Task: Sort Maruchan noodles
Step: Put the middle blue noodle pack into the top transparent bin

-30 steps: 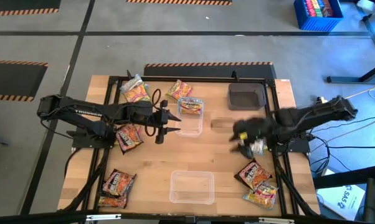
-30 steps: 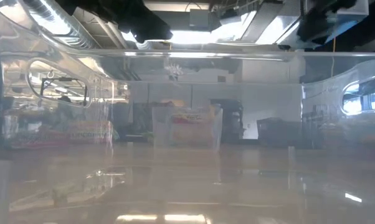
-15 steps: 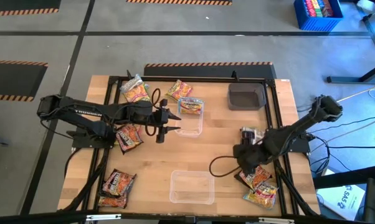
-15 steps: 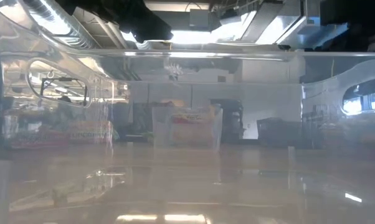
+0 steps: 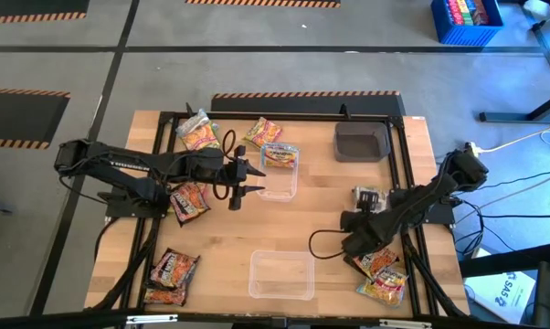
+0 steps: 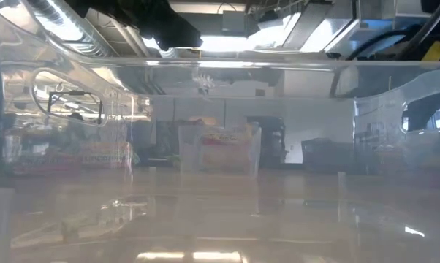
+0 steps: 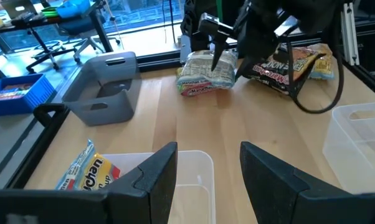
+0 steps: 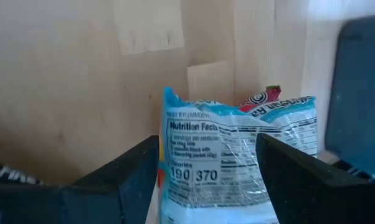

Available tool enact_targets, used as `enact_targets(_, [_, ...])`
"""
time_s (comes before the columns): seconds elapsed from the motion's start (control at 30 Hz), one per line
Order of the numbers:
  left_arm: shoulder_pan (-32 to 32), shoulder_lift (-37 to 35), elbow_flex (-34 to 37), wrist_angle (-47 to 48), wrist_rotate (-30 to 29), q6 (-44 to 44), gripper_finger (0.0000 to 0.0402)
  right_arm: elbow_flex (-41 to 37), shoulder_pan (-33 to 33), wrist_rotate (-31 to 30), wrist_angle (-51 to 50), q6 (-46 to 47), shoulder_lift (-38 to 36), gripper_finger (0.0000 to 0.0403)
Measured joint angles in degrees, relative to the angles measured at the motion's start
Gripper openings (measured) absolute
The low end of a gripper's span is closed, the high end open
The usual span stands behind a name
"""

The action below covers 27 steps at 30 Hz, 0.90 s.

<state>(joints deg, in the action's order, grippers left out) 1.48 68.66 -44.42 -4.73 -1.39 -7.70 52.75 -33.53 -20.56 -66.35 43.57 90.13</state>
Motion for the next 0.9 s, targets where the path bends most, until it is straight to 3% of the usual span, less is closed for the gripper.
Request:
enact_targets(0.4, [0.0,0.0,0.0,0.09,0.0,0.04,0.0169,0.0,-3.29,-5.49,0.47,4.68,6.94,0.0248])
enact_targets(0.6, [-0.02,0.0,0.0,0.9,0.0,0.52,0.0169,0.0,-3.25,-5.42,-1.43,6.15,10.9,0.0245])
enact_targets(0.7, [-0.02,0.0,0.0,1.42,0.0,1.01,0.0169,0.0,-3.25,-5.42,-1.53,6.5,11.79,0.022])
enact_targets(0.9, [-0.02,0.0,0.0,1.4,0.0,1.14,0.0169,0.0,-3.24,-6.06,-3.06,8.29,12.19,0.0122])
